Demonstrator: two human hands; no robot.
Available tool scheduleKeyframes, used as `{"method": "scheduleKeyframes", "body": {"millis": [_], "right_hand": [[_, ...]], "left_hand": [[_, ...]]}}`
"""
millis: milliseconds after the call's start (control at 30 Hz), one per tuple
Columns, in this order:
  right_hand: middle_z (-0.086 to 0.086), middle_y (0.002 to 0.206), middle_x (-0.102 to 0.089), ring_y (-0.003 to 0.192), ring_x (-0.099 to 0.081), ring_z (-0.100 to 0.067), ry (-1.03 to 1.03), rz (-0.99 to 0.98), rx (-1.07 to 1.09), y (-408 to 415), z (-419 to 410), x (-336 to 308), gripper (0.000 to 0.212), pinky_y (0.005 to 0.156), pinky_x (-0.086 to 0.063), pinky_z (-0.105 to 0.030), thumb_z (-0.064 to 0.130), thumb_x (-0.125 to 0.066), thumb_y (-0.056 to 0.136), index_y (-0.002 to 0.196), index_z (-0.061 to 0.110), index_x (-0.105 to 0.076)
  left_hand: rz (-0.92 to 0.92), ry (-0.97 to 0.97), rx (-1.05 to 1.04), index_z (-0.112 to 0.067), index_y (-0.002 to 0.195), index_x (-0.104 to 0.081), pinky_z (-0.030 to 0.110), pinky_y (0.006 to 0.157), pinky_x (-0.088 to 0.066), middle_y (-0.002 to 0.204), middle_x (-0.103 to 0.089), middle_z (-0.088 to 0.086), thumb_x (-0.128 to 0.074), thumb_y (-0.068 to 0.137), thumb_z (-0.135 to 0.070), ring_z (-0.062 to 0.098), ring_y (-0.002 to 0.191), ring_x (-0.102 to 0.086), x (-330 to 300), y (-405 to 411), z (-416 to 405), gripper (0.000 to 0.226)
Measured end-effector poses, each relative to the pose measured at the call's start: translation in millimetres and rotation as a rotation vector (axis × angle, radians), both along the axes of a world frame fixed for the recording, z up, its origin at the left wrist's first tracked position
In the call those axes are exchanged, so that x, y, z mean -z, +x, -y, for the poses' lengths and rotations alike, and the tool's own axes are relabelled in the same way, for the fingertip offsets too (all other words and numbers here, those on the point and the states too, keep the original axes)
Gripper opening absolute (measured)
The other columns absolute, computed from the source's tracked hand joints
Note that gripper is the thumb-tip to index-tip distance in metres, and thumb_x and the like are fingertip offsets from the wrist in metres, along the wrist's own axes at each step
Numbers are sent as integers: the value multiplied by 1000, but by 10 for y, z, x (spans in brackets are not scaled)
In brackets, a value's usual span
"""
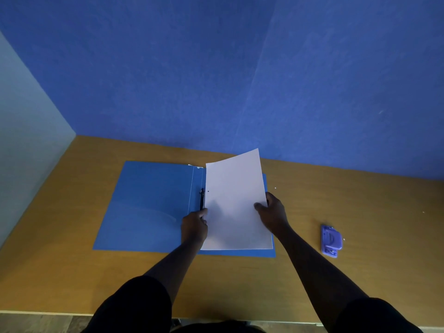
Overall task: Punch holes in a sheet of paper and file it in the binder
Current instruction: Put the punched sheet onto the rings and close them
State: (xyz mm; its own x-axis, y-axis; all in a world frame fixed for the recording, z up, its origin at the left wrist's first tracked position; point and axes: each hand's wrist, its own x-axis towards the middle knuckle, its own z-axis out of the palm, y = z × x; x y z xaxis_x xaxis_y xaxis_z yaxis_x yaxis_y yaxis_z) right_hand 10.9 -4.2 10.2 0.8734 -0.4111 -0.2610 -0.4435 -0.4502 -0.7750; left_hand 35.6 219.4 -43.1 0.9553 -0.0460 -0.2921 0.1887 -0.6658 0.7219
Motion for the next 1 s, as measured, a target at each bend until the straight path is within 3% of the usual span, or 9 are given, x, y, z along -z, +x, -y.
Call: {"method": "scheduleKeyframes", "body": {"millis": [133, 267, 467, 600, 700, 867, 1000], "right_hand": [[5, 97, -65, 80, -61, -2, -10, -10, 0, 14, 12, -18, 18, 57, -46, -18, 17, -58, 91, 109, 17, -59], [5, 97, -65, 76, -59, 2, -57, -36, -6, 7, 60, -9, 24, 55, -43, -15, 17, -58, 91, 114, 15, -60], [5, 98, -63, 75, -58, -2, -102, -54, -26, 15, 37, 31, 23, 55, -39, -12, 22, -58, 93, 115, 14, -60], [-1, 109, -68, 85, -59, -13, -104, -37, -32, 39, 20, 27, 26, 65, -45, -21, 21, -58, 94, 118, 12, -60], [-4, 112, -69, 88, -60, -15, -99, -28, -23, 51, 20, 22, 26, 73, -47, -28, 20, -58, 94, 118, 12, -61], [-3, 112, -69, 88, -62, -16, -74, -49, -20, 32, 25, 30, 25, 69, -49, -25, 21, -57, 94, 118, 13, -59], [-2, 109, -67, 88, -62, -15, -63, -41, -28, 17, 46, 30, 25, 62, -47, -18, 20, -57, 95, 118, 12, -58]], "left_hand": [[-14, -18, 24, -13, 130, -61, 24, 88, -53, 129, -65, 11, -51, 95, -2, 23, 113, -64, 9, 3, 5, 39], [-44, 21, 132, -14, 133, -58, 22, 76, -52, 127, -65, 12, -51, 94, -3, 23, 103, -66, 7, 33, 24, 42], [80, 313, 159, -13, 121, -60, 35, 81, -53, 116, -58, 9, -49, 91, -7, 25, 105, -58, -87, 49, 103, 32], [209, 415, 261, -11, 129, -52, 35, 96, -43, 132, -53, 10, -48, 87, -6, 26, 119, -50, -109, 157, 171, 43], [185, 408, 361, -9, 143, -38, 37, 110, -31, 155, -32, 9, -47, 87, -6, 26, 140, -33, -109, 292, 206, 57], [28, 412, 448, -10, 152, -20, 39, 119, -18, 163, -7, 9, -44, 91, -9, 25, 150, -10, -108, 454, 208, 65], [-11, 420, 479, -13, 150, -26, 42, 117, -20, 162, -12, 8, -46, 89, -12, 26, 149, -13, -149, 533, 216, 63]]}}
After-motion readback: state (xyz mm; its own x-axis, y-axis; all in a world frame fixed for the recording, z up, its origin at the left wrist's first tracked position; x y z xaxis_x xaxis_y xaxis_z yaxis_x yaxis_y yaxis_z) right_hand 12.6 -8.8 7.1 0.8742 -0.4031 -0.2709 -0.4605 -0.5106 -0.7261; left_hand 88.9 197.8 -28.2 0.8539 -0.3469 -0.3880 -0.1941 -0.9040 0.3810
